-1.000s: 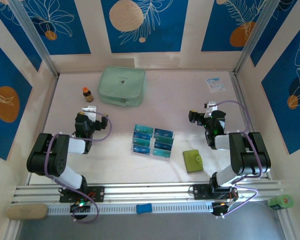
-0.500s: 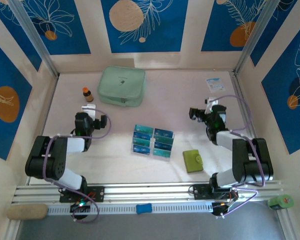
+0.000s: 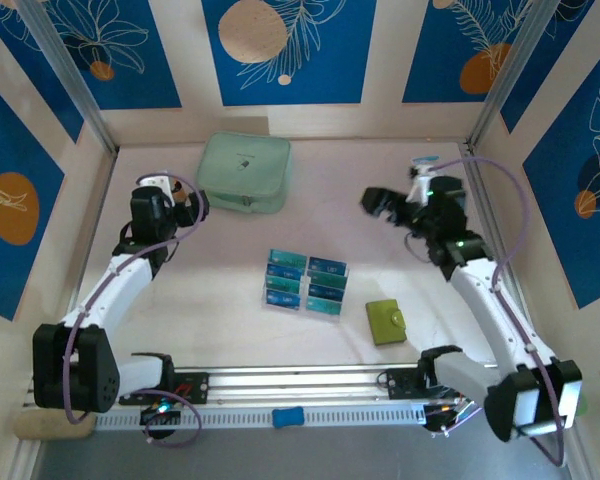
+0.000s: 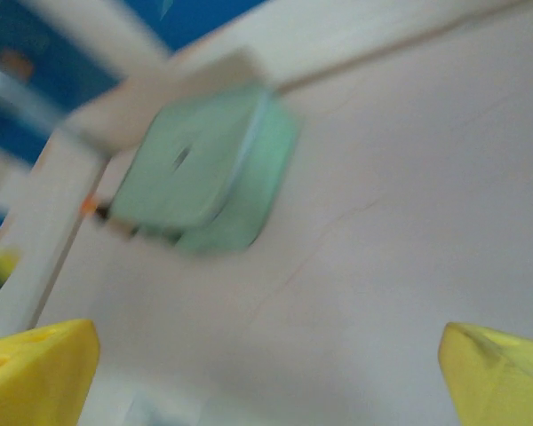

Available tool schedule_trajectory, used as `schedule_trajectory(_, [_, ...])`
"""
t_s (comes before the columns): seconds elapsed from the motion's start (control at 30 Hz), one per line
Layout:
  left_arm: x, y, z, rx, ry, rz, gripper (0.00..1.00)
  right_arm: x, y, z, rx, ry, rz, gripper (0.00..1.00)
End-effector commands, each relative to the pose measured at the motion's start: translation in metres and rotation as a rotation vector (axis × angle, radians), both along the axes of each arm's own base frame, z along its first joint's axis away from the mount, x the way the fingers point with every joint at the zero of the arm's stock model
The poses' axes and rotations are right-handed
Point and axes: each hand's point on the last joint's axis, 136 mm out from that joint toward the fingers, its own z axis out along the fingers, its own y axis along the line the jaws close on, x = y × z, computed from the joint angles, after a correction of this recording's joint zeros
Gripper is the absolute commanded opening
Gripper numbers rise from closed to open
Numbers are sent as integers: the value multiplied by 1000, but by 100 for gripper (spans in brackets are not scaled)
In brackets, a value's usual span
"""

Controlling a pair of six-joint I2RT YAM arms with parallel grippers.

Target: Put the credit cards into the card holder

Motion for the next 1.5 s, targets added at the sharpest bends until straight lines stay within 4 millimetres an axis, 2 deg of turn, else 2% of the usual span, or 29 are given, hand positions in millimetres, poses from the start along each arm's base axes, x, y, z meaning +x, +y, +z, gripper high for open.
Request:
schedule_trajectory(0.0, [-22,-16,-25,-101,162,-7,100,-62,53,-50,-60,188,183,96])
schedule_trajectory(0.13, [-25,-24,-31,-111,185,-22,100,-119,113,-83,-158,226,356,94])
schedule_trajectory(0.3, [-28,-25,-34,-101,206,-21,100,-171,164,-129,-296,277,510,93])
schedule_trajectory(0.4, [-29,-25,-31,-99,204,-18,100,-190,182,-155,-376,298,556,92])
schedule_trajectory(0.53, [-30,-24,-27,-98,193,-11,100,-203,202,-175,-419,308,606,92])
schedule_trajectory(0.7, [-31,-25,-26,-95,193,-10,100,-200,211,-196,-459,330,599,92])
schedule_trajectory(1.0, [-31,-27,-28,-96,197,-14,100,-173,209,-211,-467,333,535,92])
schedule_trajectory(1.2, [-32,-27,-30,-81,198,-20,100,-145,209,-212,-462,311,470,92])
schedule_trajectory(1.33, [-33,-27,-31,-80,200,-23,100,-123,204,-216,-466,306,395,92])
schedule_trajectory(1.47, [-34,-29,-30,-85,197,-31,100,-99,196,-211,-462,289,326,92])
